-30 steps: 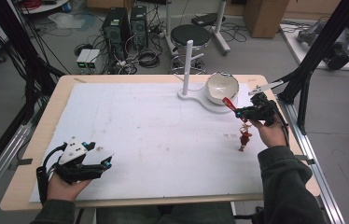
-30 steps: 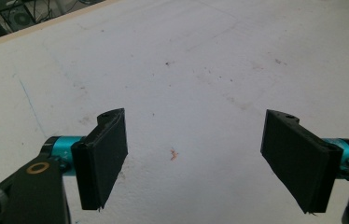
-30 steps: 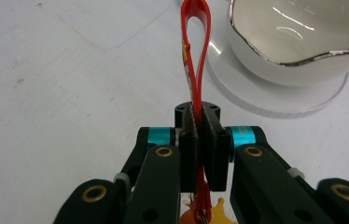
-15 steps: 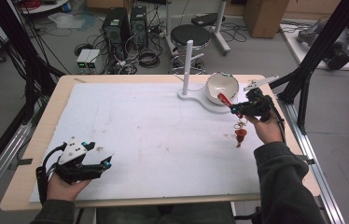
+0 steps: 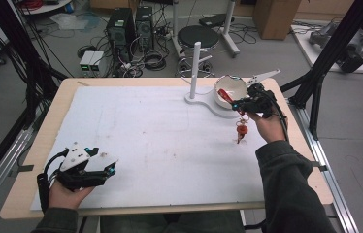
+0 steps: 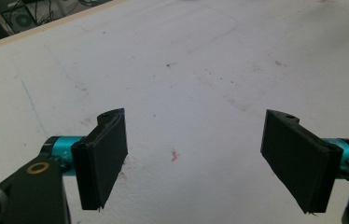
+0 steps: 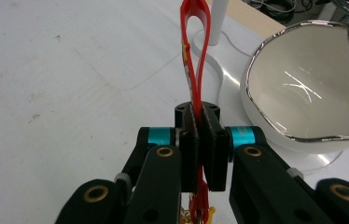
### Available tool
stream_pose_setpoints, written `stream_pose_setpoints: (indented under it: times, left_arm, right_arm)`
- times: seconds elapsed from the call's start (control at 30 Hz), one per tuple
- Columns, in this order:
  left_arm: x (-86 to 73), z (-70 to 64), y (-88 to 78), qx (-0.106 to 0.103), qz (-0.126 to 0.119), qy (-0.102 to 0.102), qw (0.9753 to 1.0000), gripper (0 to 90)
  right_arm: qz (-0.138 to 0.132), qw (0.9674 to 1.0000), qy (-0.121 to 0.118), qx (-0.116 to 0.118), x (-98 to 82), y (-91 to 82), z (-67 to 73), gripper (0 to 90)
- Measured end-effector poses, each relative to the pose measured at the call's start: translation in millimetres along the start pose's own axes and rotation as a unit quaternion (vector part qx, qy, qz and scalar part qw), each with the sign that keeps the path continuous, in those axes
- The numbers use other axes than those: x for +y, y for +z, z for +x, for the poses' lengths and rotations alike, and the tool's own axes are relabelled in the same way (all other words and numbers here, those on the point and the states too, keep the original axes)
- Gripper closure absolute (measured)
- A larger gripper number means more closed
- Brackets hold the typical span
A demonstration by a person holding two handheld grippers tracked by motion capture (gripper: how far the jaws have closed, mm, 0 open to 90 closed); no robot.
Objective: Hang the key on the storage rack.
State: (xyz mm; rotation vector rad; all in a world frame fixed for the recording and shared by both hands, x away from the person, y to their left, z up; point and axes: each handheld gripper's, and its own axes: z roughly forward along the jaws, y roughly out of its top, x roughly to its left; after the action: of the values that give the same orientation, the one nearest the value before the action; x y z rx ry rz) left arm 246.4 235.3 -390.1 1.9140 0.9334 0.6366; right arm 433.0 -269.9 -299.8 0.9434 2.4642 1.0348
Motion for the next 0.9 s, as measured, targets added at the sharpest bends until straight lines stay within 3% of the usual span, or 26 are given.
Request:
stream_pose_setpoints:
  times: [0.6, 0.9]
  left_arm:
    - [-0.2, 1.3, -0.9, 0.000, 0.001, 0.001, 1.0000, 23.1]
    - [-0.3, 1.7, -1.1, 0.000, 0.001, 0.000, 1.0000, 23.1]
  right_arm:
    - [-0.007, 0.9999, -0.011, 0.003, 31.0, 13.7, 8.7, 87.0]
    - [-0.012, 0.9999, -0.004, 0.002, 40.8, 18.0, 9.6, 87.0]
